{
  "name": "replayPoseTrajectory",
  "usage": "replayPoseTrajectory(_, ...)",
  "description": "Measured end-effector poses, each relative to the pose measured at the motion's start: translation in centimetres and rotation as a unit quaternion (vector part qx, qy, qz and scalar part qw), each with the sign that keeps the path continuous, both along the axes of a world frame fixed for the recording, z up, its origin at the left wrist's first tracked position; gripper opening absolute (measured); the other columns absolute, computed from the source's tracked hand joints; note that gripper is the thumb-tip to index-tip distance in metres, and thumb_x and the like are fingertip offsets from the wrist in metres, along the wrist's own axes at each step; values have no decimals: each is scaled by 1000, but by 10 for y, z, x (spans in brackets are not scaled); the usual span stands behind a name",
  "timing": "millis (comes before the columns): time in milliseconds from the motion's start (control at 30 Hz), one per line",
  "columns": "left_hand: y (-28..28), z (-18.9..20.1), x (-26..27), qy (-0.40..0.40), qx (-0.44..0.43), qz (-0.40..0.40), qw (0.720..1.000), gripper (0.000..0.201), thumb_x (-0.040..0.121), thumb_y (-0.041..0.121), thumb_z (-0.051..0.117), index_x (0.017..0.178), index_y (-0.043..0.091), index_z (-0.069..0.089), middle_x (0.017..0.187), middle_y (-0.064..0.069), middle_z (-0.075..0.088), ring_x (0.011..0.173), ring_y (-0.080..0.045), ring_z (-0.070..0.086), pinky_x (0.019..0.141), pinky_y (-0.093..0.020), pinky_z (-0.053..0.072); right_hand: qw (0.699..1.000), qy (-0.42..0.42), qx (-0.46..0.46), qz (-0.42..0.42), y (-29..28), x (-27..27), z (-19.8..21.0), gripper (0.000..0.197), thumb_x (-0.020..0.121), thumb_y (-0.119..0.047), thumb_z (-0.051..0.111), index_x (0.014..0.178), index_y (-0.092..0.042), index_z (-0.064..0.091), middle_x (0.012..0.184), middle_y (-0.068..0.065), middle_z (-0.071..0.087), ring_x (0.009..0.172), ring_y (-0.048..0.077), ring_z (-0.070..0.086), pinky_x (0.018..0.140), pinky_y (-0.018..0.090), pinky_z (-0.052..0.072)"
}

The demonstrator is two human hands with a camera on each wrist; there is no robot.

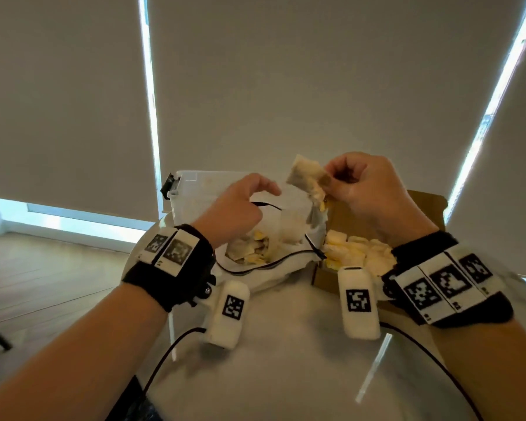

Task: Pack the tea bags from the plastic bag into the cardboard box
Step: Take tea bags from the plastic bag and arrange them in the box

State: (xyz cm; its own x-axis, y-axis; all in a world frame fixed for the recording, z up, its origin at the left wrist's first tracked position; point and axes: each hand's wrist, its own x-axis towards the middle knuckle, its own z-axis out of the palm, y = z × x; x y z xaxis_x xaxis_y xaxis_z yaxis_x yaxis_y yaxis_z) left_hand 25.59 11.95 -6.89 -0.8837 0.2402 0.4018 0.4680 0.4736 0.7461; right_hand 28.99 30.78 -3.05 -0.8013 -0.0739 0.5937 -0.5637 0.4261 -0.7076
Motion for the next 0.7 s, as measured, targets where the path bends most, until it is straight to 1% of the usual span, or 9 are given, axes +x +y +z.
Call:
replayPoseTrajectory(67, 15, 6, 9, -54, 120, -122, 984, 63, 73, -24, 44, 119, 18, 47, 130, -1, 54, 119, -11, 50, 74, -15, 48, 999, 1, -52, -16, 12, 8, 0, 8, 85, 0, 62, 83, -8, 62, 73, 0, 62, 55, -4, 61, 56, 10, 50)
replayPoseTrajectory(133, 36, 2, 15, -96, 118, -197, 969, 67, 77, -15, 58, 133, 15, 37, 131, -2, 52, 124, -13, 46, 85, -14, 46, 995, 0, -98, -28, 23, 15, 0, 12, 85, -1, 62, 81, -12, 61, 74, -1, 63, 56, -4, 61, 54, 9, 48)
replayPoseTrajectory(200, 60, -8, 15, -132, 113, -239, 955, 79, 75, 7, 74, 140, 16, 30, 131, -1, 52, 122, -15, 50, 98, -28, 46, 991, -8, -133, -30, 32, 19, -2, 14, 85, -1, 62, 80, -14, 62, 75, 0, 65, 60, -1, 63, 57, 12, 51)
replayPoseTrajectory(267, 85, -21, 13, -154, 110, -265, 946, 88, 69, 23, 79, 141, 17, 27, 130, -2, 54, 118, -17, 55, 98, -39, 48, 987, -19, -156, -35, 40, 22, -5, 15, 84, -1, 62, 79, -15, 63, 77, 3, 67, 67, 8, 66, 64, 20, 56)
replayPoseTrajectory(367, 117, -37, 9, -202, 126, -310, 920, 60, 82, 19, 70, 132, 13, 38, 111, -3, 65, 103, -18, 65, 91, -39, 53, 985, -27, -162, -58, 54, 24, -13, 11, 85, -4, 62, 84, -14, 64, 84, 7, 69, 78, 17, 68, 71, 27, 57)
replayPoseTrajectory(467, 132, -44, 5, -338, 249, -344, 840, 28, 94, 5, 50, 120, 15, 48, 89, -3, 63, 72, -12, 61, 62, -23, 55, 976, -24, -204, -78, 70, 23, -22, 11, 86, -4, 61, 83, -14, 64, 83, 6, 68, 77, 16, 68, 68, 22, 55)
replayPoseTrajectory(533, 134, -44, 3, -419, 355, -340, 764, 26, 93, 6, 43, 116, 15, 50, 82, -4, 57, 62, -10, 48, 45, -17, 41, 965, -40, -238, -101, 80, 21, -30, 12, 87, -3, 60, 83, -14, 64, 82, 4, 68, 75, 13, 67, 62, 18, 53)
replayPoseTrajectory(600, 135, -44, -2, -457, 424, -324, 712, 26, 84, 16, 44, 108, 11, 54, 83, -6, 55, 65, -14, 44, 45, -18, 37, 954, -77, -272, -95, 85, 19, -39, 12, 87, -3, 58, 86, -13, 64, 84, 4, 68, 74, 13, 66, 59, 18, 51)
replayPoseTrajectory(700, 139, -44, -5, -449, 412, -351, 711, 52, 87, 56, 40, 106, 11, 59, 92, -9, 60, 77, -19, 52, 57, -25, 48, 943, -144, -291, -69, 82, 16, -55, 8, 88, -5, 58, 86, -11, 64, 84, 6, 68, 76, 16, 66, 65, 26, 53)
